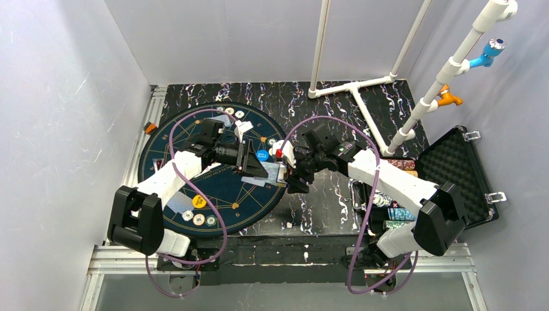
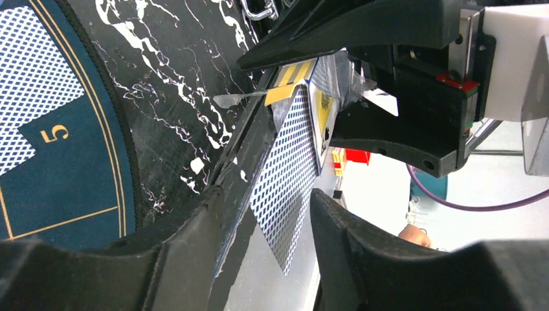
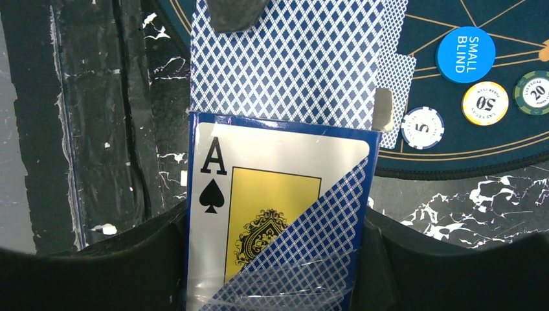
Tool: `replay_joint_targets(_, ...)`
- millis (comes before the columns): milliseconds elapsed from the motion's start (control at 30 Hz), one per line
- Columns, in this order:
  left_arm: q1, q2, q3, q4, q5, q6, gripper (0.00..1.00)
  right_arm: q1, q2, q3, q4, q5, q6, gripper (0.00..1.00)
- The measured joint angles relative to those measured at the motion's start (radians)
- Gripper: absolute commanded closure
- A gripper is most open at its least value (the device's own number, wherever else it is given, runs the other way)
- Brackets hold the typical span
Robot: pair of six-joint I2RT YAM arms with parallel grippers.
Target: Distribute texas hold em gaming equipment
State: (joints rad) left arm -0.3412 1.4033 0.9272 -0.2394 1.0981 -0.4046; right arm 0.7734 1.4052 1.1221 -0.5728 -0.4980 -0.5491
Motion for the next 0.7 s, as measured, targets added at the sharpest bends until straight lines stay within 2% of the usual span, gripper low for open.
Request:
replay_joint_targets(167,0.007,0.003,-0.001,-0.008,-0.010,0.009,0.75,0.000,0.000,0.000,-0.001,-0.006,0.000,0.99)
replay_joint_targets(367,0.065,0.002,-0.001,-0.021,0.016,0.018,0.92,-0.003,0.000,0.000,-0.011,-0.006,0.000,0.99)
replay_joint_targets(400,0.076,0.002,-0.001,-0.021,0.020,0.018,0.94,-0.004,0.000,0.000,-0.011,-0.006,0.000,0.99)
replay_joint_targets(500,0.102,-0.008,-0.001,-0.022,0.036,0.013,0.89,-0.006,0.000,0.000,-0.010,-0.006,0.000,0.99)
replay_joint_targets(533,0.114,-0.018,-0.001,-0.031,0.039,0.021,0.95,-0.006,0.000,0.000,-0.008,-0.005,-0.001,0.99)
replay_joint_targets(567,0.128,-0.024,0.005,-0.061,0.040,0.045,1.00,-0.006,0.000,0.000,-0.006,-0.002,-0.001,0.99)
replay_joint_targets(600,0.142,-0.025,0.017,-0.098,0.039,0.073,1.00,-0.006,0.000,0.000,-0.006,-0.001,-0.001,0.99)
replay_joint_targets(700,0.251,-0.001,0.220,-0.341,-0.007,0.292,1.00,-0.006,0.000,-0.001,-0.002,0.006,-0.001,0.99)
